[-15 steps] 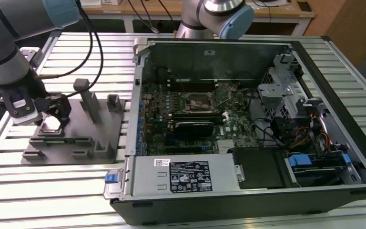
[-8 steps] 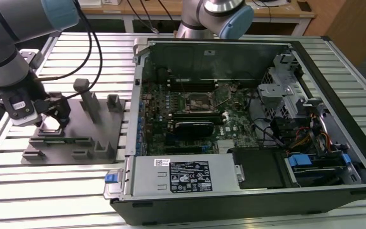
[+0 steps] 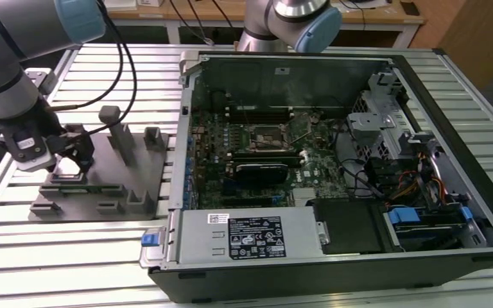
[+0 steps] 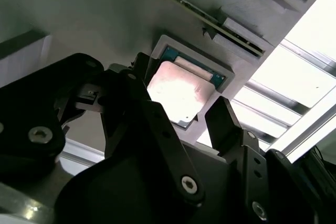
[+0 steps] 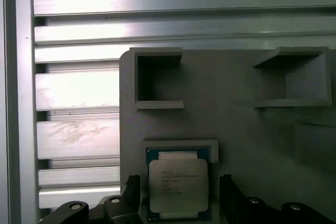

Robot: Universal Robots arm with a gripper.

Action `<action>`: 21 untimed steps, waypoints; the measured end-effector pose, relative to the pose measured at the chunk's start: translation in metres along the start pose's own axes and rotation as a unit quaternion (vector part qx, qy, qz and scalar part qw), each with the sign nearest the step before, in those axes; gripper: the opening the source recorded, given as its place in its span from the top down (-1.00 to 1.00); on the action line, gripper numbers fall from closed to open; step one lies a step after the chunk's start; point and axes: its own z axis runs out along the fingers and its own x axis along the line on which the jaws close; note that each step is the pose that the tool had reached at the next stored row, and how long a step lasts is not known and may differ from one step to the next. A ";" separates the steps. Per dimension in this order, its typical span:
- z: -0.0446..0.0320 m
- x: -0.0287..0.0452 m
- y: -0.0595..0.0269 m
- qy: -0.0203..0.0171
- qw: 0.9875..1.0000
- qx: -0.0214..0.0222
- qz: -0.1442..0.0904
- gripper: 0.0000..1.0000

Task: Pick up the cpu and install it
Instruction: 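Pick up the cpu and move it towards the insertion slot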

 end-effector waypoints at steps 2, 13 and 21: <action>0.0004 0.0000 -0.0001 0.002 1.000 -0.001 -0.007 -0.41; 0.0012 -0.0001 0.0002 0.009 1.000 -0.010 -0.021 -0.41; 0.0014 -0.0020 0.0003 0.009 1.000 -0.010 -0.021 -0.41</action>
